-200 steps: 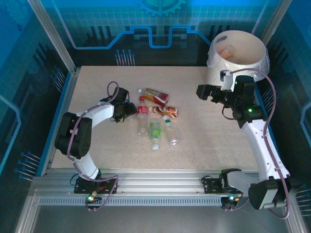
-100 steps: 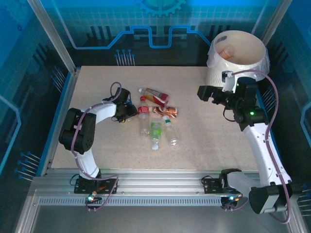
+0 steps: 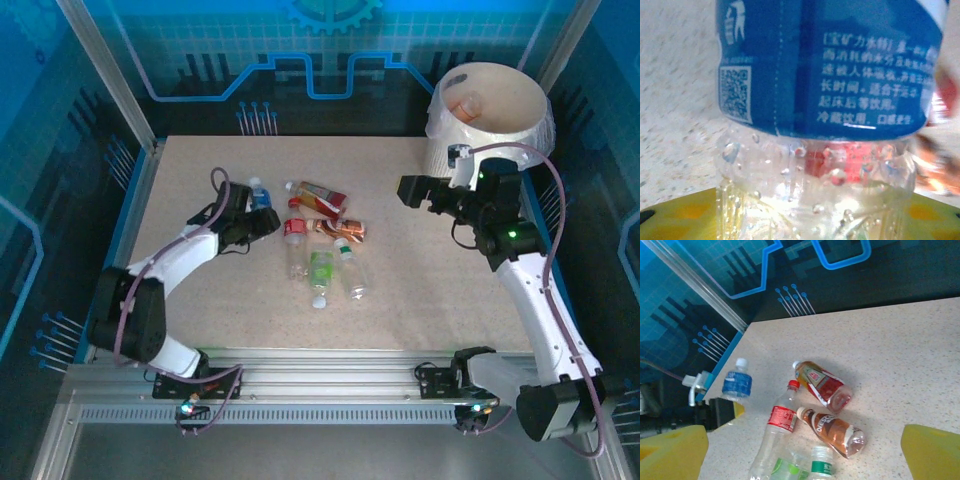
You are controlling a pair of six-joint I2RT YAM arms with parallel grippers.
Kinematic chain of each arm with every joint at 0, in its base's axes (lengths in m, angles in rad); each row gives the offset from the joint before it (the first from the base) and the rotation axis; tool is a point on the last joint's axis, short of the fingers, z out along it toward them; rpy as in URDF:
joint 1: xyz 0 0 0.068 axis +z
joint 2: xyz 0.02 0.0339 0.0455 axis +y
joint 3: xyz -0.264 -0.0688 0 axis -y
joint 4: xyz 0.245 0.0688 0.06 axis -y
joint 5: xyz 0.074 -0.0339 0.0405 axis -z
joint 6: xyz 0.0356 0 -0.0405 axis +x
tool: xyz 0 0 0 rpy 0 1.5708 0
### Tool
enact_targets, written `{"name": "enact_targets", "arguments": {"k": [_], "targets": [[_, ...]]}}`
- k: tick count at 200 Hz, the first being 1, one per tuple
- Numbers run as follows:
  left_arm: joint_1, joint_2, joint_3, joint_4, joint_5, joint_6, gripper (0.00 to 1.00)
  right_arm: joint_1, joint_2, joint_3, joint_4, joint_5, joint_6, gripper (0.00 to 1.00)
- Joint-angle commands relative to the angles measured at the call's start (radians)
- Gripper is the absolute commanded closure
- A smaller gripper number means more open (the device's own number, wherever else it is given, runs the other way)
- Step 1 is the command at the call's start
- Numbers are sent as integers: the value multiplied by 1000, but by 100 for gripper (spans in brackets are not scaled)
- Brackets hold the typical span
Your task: Put the plastic bottles in the bin
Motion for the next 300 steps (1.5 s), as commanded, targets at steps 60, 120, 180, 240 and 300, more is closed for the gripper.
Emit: {"name": "enact_targets", "arguments": {"k": [60,120,180,240,300], "targets": [[-113,-256,14,212,350,83,57,149,97,54,143,-83,153,0],[-253,-250,45,404,520,101,57,304,212,173,195,-232,117,0],[-287,-218,48,520,655,88,57,351,297,219,219,-304,119,0],[-301,-191,48,538,648,80,56,378,310,216,294,-292,149,15],[-299,-179,57,495,587,92,51,378,299,216,254,-261,113,39]]}}
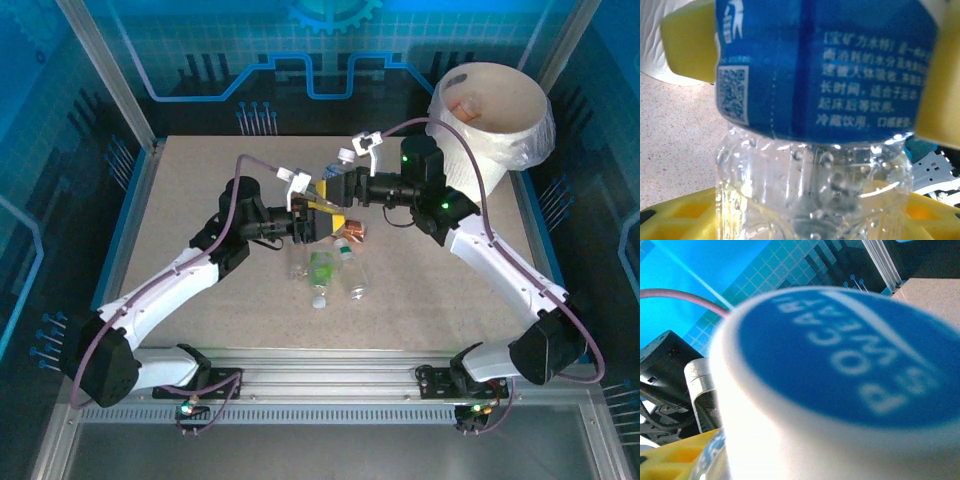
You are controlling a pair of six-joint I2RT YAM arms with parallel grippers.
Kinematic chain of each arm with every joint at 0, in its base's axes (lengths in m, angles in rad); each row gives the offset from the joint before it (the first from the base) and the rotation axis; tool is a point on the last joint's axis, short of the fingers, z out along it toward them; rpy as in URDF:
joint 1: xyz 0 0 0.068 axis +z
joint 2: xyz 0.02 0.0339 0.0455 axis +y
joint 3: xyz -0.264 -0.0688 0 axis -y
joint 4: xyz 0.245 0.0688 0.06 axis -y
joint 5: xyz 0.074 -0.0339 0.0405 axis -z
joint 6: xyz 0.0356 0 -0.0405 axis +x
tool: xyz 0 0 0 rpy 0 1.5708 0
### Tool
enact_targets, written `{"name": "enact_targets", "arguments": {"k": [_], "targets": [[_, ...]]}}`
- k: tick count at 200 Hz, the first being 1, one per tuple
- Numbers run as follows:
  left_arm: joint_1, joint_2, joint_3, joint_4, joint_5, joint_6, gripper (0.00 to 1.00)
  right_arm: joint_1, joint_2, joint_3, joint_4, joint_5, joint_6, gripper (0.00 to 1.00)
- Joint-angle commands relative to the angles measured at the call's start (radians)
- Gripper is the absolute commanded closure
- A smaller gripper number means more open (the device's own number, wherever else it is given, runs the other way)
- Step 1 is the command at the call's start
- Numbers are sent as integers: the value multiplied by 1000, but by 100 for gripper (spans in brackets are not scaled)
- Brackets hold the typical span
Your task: Put the plastic bottles in the bin
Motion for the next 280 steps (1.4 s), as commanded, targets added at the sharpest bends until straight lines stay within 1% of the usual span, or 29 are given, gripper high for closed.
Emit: {"name": "enact_targets", "arguments": {"k": [1,11,18,36,41,47,56,66,75,91,115,148,174,187,214,237,243,259,275,280], "targets": [[-6,7,44,3,-25,22,51,10,-8,24,-2,16,-32,39],[-7,7,44,-11,-44,20,48,10,-8,30,-15,28,-42,43],[-7,8,43,-18,-56,20,44,9,-5,37,-29,44,-52,44],[-7,4,50,-72,-134,24,28,9,-2,58,-86,114,-81,47],[-6,6,61,-121,-169,35,22,7,-2,64,-106,145,-89,47],[-7,7,78,-177,-213,49,17,6,-1,70,-127,179,-96,47],[-5,7,91,-239,-262,70,14,0,-2,75,-151,227,-107,47],[-5,3,93,-272,-301,80,10,-10,-3,76,-170,276,-110,47],[-5,-5,87,-287,-333,78,6,-24,-4,78,-184,309,-109,47],[-4,-25,70,-296,-364,79,2,-52,-6,80,-203,360,-102,48],[-3,-71,39,-323,-472,76,1,-109,-12,88,-222,430,-82,49],[0,-142,-19,-368,-683,49,1,-249,10,143,-229,468,-69,50],[9,-199,-71,-404,-804,17,1,-356,63,234,-225,517,-89,51],[22,-230,-100,-416,-829,2,1,-394,105,296,-209,574,-123,51],[55,-295,-162,-424,-847,-38,1,-451,211,455,-177,771,-174,52],[82,-347,-213,-426,-857,-71,1,-480,298,574,-136,861,-180,52],[88,-358,-225,-424,-860,-78,1,-481,318,601,-131,900,-182,52],[105,-384,-253,-415,-863,-96,1,-482,372,637,-89,994,-176,52],[119,-396,-273,-406,-860,-110,1,-478,407,626,-8,1079,-152,52],[123,-397,-275,-405,-861,-113,1,-473,418,617,21,1127,-153,52]]}}
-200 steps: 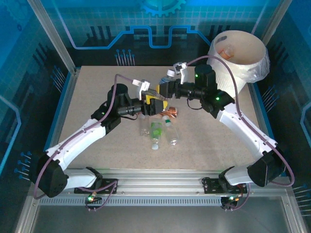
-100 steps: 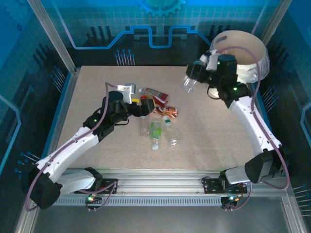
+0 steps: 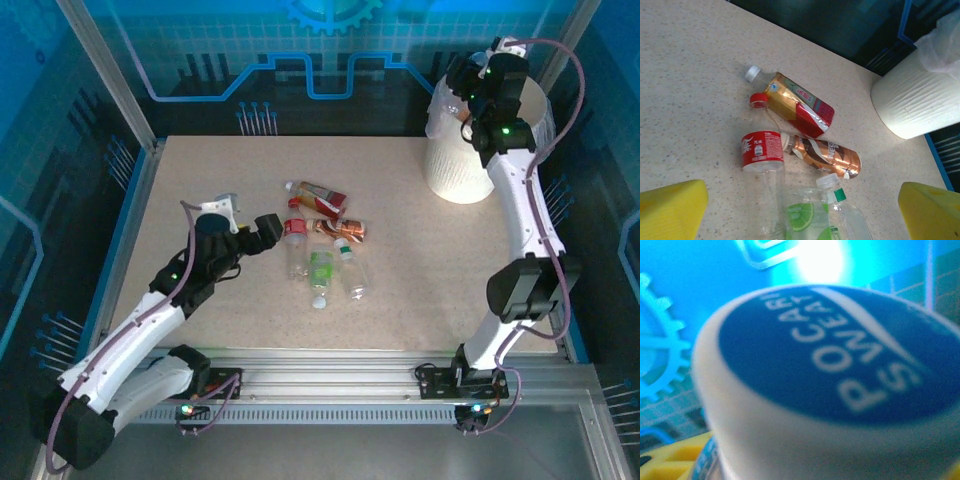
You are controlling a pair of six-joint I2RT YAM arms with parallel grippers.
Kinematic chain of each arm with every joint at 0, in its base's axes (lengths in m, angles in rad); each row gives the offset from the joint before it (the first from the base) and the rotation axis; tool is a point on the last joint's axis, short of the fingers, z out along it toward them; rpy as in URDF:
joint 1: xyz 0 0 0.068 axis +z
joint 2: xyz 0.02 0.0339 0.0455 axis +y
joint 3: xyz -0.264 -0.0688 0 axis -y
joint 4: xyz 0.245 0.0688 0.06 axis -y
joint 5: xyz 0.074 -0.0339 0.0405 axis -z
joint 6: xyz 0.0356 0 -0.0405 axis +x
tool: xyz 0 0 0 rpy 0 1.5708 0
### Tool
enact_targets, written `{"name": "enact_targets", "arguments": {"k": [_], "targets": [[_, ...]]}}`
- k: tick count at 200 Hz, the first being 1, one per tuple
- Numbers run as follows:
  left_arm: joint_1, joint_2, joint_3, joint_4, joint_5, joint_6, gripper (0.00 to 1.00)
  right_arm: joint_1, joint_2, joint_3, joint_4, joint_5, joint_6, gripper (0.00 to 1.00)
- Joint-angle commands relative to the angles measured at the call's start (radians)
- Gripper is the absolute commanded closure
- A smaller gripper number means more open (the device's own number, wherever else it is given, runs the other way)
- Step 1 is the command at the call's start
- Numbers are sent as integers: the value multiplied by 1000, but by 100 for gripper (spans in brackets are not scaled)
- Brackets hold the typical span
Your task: Put the plastic bottles in the bin
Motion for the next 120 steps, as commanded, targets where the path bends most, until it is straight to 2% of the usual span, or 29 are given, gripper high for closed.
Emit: {"name": "enact_targets", "arguments": {"k": [1,24,50,84,120], "targets": [[22,-24,-26,9,-25,-42,1,2,57,11,145,227,4,52],[32,-18,-26,8,-21,-41,1,14,94,-41,288,371,6,52],[37,-10,-30,8,-21,-42,1,12,131,-37,311,428,21,53],[44,10,-40,21,-11,-55,1,10,201,36,172,394,9,53],[47,20,-42,27,-3,-60,1,-10,248,82,25,240,52,52]]}}
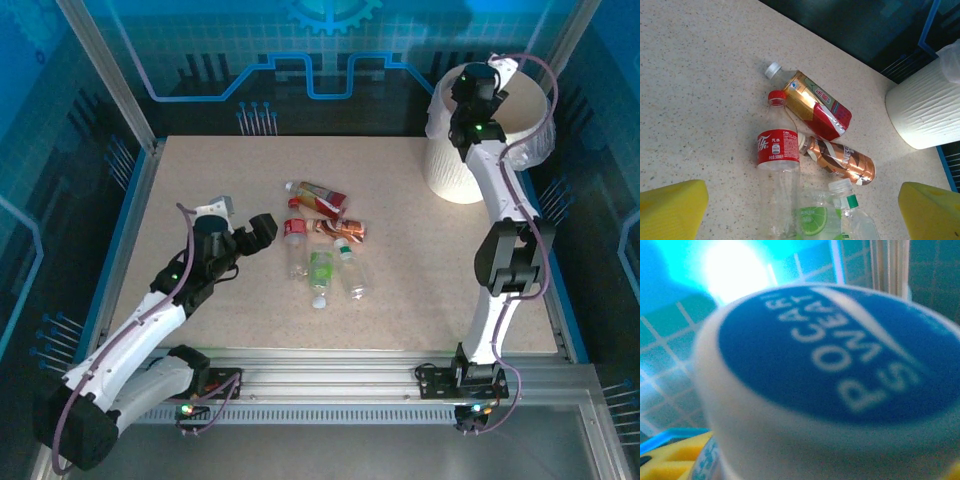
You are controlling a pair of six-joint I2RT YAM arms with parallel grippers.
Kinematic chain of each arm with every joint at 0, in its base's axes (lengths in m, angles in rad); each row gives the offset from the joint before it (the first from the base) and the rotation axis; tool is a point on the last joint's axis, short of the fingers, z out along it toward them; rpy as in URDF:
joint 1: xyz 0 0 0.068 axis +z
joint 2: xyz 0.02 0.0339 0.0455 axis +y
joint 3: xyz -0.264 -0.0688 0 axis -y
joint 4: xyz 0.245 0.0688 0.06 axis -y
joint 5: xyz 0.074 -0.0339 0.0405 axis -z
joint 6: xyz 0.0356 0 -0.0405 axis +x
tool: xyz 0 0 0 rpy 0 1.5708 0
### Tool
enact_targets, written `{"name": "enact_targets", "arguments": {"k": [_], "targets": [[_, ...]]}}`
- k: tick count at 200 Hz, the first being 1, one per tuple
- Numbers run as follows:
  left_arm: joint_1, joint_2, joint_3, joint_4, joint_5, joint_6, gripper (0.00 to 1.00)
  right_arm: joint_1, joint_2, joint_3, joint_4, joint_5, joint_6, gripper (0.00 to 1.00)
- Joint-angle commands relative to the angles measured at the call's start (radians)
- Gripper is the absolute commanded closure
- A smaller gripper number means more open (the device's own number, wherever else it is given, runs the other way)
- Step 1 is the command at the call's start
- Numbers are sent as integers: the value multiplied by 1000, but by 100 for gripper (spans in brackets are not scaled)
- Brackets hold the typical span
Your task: Put the plastic bottles in the bin
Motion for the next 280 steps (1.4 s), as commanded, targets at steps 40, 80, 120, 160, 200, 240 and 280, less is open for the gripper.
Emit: {"name": "enact_targets", "arguments": {"k": [40,80,120,160,200,240,280], "targets": [[17,6,-19,17,0,-26,1,-30,50,117,-179,-400,89,52],[20,18,-24,24,12,-37,1,-35,54,145,-200,-589,144,53],[23,18,-24,14,17,-33,1,-83,53,135,-195,-552,210,50],[26,17,-35,6,14,-40,1,-137,2,49,-101,-357,261,41],[31,21,-49,16,9,-57,1,-137,-20,36,-152,-101,224,19],[35,49,-34,13,11,-69,1,-136,-64,1,-153,-104,162,7],[37,87,-11,-1,23,-87,1,-108,-121,-19,-125,-116,75,3]]}}
